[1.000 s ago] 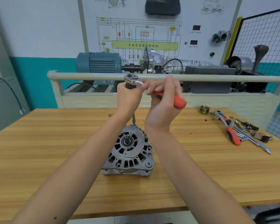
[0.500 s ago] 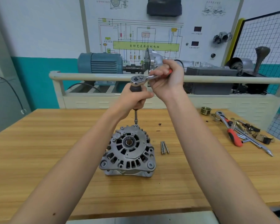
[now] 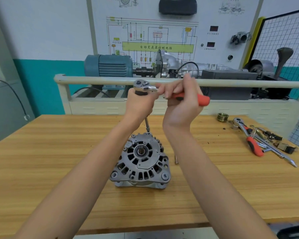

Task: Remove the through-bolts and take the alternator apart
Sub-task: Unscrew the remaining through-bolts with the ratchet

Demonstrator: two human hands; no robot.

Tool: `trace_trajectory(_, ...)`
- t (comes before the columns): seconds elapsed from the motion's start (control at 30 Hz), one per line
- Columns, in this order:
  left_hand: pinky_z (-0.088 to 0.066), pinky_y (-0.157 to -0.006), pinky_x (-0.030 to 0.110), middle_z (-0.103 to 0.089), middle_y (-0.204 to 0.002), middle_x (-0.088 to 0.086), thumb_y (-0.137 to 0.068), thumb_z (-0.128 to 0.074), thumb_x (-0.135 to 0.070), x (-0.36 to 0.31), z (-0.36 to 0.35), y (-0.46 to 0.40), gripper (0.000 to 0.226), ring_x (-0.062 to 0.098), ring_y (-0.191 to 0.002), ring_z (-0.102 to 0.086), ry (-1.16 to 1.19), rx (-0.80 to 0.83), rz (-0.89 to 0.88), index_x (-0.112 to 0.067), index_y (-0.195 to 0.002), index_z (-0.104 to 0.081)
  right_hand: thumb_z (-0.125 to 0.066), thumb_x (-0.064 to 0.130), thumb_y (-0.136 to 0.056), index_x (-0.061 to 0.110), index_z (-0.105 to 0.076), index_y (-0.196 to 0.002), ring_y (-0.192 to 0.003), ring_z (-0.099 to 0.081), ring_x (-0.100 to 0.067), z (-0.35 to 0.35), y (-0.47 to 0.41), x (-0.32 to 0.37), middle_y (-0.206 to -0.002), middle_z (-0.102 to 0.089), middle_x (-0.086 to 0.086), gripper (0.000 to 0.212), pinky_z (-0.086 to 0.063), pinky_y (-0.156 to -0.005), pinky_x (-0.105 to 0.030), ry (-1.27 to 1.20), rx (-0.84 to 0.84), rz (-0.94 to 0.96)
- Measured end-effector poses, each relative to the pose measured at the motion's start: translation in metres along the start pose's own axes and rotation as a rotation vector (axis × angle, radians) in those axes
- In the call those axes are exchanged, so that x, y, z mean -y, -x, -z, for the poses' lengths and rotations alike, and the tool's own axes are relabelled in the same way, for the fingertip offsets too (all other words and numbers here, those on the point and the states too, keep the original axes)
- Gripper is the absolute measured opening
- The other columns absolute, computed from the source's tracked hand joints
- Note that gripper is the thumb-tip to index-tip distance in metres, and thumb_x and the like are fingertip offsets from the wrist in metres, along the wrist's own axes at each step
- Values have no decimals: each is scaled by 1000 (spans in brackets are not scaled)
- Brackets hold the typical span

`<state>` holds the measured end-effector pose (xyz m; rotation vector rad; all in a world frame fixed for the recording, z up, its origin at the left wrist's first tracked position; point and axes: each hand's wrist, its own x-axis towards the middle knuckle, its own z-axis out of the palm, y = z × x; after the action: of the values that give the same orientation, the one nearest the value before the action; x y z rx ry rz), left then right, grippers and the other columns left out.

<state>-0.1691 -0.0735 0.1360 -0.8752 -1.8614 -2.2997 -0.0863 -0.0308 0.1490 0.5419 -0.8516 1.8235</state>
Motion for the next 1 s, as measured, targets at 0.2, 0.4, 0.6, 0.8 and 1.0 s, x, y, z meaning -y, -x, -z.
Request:
trace_trajectory(0.2, -30, -45, 24, -41, -41, -3, -77, -62, 2, -4, 14, -4, 35, 17, -38, -33, -33, 233, -50, -13, -51, -45, -39, 10, -96, 12, -36, -53, -34, -40, -16, 4, -59, 3, -39, -33, 0, 44, -49, -49, -27, -161, -142, -560)
trace_trajectory(0.4, -31, -43, 19, -41, -38, -4, -73, -61, -6, -8, 4, 3, 37, 14, -35, -34, -35, 446, -65, -23, -42, -49, -43, 9, -94, 18, -31, -55, -27, -28, -8, 6, -72, -1, -36, -28, 8, 41, -33, -33, -15, -340, -208, -755)
trace_trajectory(0.6, -20, -39, 19, -34, -41, -1, -81, -55, 4, -2, -8, -1, 36, 10, -34, -24, 3, 81, -9, -14, -53, -41, -40, 9, -97, 13, -36, -61, -39, -42, -16, 8, -23, 5, -41, -36, 0, 37, -50, -53, -30, -209, -275, -281)
trace_trajectory(0.8, -21, -39, 20, -38, -38, -7, -84, -60, -6, -2, -8, -4, 32, 10, -36, -26, -28, 34, 7, -16, -57, -45, -40, 5, -98, 12, -41, -63, -48, -53, -20, 4, 0, 5, -45, -46, -2, 36, -55, -68, -37, -68, -100, -62)
trace_trajectory(1.0, -26, -44, 24, -40, -42, -3, -72, -61, -6, -4, 9, -2, 31, 15, -39, -29, 18, 355, -75, -20, -48, -49, -39, 11, -98, 13, -39, -51, -36, -41, -15, 14, -56, 9, -39, -35, 2, 47, -49, -50, -26, -213, -190, -563)
